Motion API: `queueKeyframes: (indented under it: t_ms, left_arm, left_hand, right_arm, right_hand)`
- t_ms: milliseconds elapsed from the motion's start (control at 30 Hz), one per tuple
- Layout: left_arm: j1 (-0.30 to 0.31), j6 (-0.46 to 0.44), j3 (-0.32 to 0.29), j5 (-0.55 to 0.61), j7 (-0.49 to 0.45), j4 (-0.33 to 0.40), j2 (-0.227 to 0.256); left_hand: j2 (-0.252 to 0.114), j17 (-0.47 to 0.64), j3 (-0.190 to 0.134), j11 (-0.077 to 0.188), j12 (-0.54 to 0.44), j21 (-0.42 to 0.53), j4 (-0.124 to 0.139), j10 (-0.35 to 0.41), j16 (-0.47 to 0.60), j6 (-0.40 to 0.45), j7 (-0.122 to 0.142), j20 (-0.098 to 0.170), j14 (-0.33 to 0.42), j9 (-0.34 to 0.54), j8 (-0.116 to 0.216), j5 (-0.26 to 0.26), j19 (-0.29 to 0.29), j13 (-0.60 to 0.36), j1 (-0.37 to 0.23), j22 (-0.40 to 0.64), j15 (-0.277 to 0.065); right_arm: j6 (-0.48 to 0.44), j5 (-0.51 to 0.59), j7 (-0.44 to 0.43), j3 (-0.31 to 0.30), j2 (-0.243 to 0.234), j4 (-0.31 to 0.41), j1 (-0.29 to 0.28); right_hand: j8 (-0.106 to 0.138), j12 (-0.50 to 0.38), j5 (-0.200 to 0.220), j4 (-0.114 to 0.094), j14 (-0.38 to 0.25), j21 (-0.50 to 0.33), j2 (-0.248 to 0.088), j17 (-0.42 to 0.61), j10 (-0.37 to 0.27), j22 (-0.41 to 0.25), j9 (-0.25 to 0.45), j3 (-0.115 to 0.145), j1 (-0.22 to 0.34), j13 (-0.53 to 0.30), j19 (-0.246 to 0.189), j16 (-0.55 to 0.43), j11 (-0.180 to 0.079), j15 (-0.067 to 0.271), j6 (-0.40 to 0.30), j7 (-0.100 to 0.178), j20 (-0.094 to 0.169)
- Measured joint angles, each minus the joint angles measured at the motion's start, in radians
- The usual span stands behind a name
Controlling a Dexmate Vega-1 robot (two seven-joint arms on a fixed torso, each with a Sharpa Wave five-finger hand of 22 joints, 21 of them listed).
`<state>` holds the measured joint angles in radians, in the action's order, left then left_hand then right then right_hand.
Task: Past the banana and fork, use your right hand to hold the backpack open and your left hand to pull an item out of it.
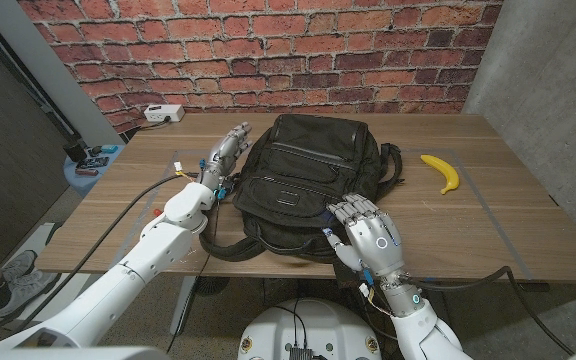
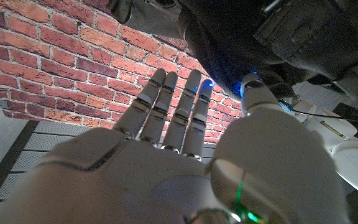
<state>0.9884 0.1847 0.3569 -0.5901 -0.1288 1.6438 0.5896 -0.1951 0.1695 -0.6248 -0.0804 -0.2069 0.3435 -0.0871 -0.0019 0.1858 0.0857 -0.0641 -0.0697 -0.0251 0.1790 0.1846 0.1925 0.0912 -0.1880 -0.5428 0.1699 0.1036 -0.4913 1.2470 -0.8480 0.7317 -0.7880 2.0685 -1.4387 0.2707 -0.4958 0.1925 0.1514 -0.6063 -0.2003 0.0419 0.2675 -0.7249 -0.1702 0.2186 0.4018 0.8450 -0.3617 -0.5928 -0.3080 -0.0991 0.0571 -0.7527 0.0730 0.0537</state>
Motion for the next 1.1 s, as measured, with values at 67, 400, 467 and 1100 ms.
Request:
queueKeyframes:
  t_ms: [67, 400, 467, 1100]
  left_arm:
    - [0.000, 0.000, 0.001, 0.000, 0.000, -0.004, -0.002]
    - [-0.005, 0.011, 0.004, 0.000, -0.003, -0.028, -0.014]
    - [-0.005, 0.011, 0.004, 0.000, -0.003, -0.031, -0.015]
    - [0.035, 0.017, -0.008, -0.013, -0.013, 0.007, 0.003]
  left_hand:
    - [0.000, 0.000, 0.000, 0.000, 0.000, -0.004, 0.000, 0.000, 0.000, 0.000, 0.000, 0.000, 0.000, 0.000, 0.000, 0.000, 0.000, 0.000, 0.000, 0.000, 0.000]
    - [0.000, 0.000, 0.000, 0.000, 0.000, -0.007, 0.000, 0.000, 0.000, 0.000, 0.000, 0.000, 0.000, 0.000, 0.000, 0.000, 0.000, 0.000, 0.000, 0.000, 0.000]
    - [0.000, 0.000, 0.000, 0.000, 0.000, -0.008, 0.000, 0.000, 0.000, 0.000, 0.000, 0.000, 0.000, 0.000, 0.000, 0.000, 0.000, 0.000, 0.000, 0.000, 0.000]
    - [0.000, 0.000, 0.000, 0.000, 0.000, -0.015, 0.000, 0.000, 0.000, 0.000, 0.000, 0.000, 0.000, 0.000, 0.000, 0.000, 0.000, 0.000, 0.000, 0.000, 0.000]
  right_arm:
    - [0.008, -0.004, -0.001, 0.000, 0.000, 0.000, 0.000]
    - [0.047, -0.026, -0.010, 0.000, -0.001, 0.000, 0.024]
    - [0.056, -0.031, -0.016, 0.000, -0.001, 0.000, 0.024]
    - [0.136, -0.095, -0.055, 0.005, 0.018, -0.014, 0.071]
  right_hand:
    - [0.003, -0.002, 0.000, 0.004, -0.008, 0.000, 0.000, 0.004, -0.006, 0.000, 0.000, 0.004, 0.000, 0.000, 0.000, 0.000, -0.005, 0.000, -0.009, 0.002, 0.000]
    - [0.032, -0.027, 0.000, 0.004, -0.048, 0.000, -0.006, 0.023, -0.092, 0.000, -0.005, 0.004, 0.017, 0.013, -0.009, -0.021, -0.033, 0.003, -0.095, 0.027, 0.002]
    - [0.037, -0.033, 0.000, 0.004, -0.058, 0.000, -0.007, 0.026, -0.111, 0.000, -0.005, 0.004, 0.020, 0.016, -0.018, -0.025, -0.040, 0.008, -0.114, 0.034, 0.003]
    - [0.064, -0.045, 0.000, 0.008, -0.107, 0.000, -0.029, 0.050, -0.180, 0.000, -0.010, 0.008, 0.053, 0.038, -0.034, -0.047, -0.062, 0.014, -0.200, 0.054, 0.005]
